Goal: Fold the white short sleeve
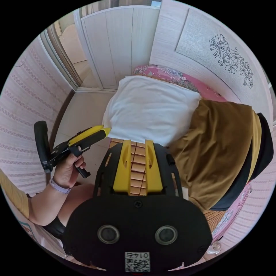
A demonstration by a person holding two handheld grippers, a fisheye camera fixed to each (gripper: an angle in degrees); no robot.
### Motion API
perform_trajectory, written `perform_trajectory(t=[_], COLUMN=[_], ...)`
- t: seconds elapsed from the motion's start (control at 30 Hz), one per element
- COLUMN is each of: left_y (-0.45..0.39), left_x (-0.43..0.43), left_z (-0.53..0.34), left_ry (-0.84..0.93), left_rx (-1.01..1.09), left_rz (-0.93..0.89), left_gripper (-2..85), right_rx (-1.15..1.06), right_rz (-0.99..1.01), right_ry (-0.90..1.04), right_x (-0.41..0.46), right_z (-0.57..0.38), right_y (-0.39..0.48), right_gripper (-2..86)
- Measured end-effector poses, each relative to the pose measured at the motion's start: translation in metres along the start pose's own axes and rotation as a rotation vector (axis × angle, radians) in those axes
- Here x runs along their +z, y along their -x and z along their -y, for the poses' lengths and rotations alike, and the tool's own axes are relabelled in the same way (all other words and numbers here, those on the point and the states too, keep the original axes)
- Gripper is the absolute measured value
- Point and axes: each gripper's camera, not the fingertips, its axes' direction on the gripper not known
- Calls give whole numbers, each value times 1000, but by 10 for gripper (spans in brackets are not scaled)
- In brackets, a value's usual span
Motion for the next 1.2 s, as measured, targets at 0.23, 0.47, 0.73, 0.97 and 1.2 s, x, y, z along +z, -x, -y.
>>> perform_trajectory(t=[0.23,0.47,0.73,0.97,1.2], left_y=[0,-20,-83,-200,-332], left_x=[18,-14,-65,-121,-163], left_z=[3,15,24,9,-97], left_ry=[86,-54,-226,-290,14], left_rx=[-3,71,233,537,924], left_rz=[-44,-73,-274,-598,-985], left_gripper=[68,-7,-10,-10,-5], right_rx=[22,26,198,534,651], right_rz=[21,57,151,394,216], right_ry=[50,13,-297,-774,-954], right_x=[47,5,-119,-230,-317], right_z=[18,17,-28,-174,-390], right_y=[2,-12,-55,-105,-68], right_gripper=[80,3,-2,-2,6])
